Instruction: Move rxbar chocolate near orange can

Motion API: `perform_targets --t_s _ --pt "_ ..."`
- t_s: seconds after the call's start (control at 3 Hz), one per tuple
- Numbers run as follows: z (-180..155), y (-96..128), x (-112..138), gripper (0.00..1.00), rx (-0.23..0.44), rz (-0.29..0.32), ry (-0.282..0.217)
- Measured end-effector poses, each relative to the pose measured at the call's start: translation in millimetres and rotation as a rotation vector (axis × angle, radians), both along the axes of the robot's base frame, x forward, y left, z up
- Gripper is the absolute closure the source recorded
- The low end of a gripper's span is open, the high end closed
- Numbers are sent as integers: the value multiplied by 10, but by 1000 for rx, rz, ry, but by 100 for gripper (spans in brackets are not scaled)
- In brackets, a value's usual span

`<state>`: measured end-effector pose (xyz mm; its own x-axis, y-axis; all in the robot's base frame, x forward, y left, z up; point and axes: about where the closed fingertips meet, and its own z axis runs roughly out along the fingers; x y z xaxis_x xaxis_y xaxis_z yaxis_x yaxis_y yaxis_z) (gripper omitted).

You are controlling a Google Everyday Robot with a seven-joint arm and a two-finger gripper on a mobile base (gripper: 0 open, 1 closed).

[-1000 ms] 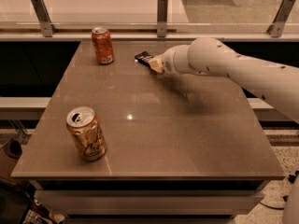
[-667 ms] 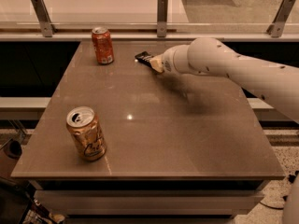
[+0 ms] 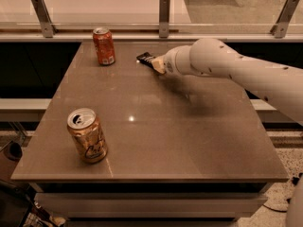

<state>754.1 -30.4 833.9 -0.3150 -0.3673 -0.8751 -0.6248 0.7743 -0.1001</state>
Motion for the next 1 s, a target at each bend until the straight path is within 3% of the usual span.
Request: perform_targets --t_s 0.67,1.0 --pt "-7 40 -4 13 0 6 1" --pt "-10 56 -5 0 0 8 2"
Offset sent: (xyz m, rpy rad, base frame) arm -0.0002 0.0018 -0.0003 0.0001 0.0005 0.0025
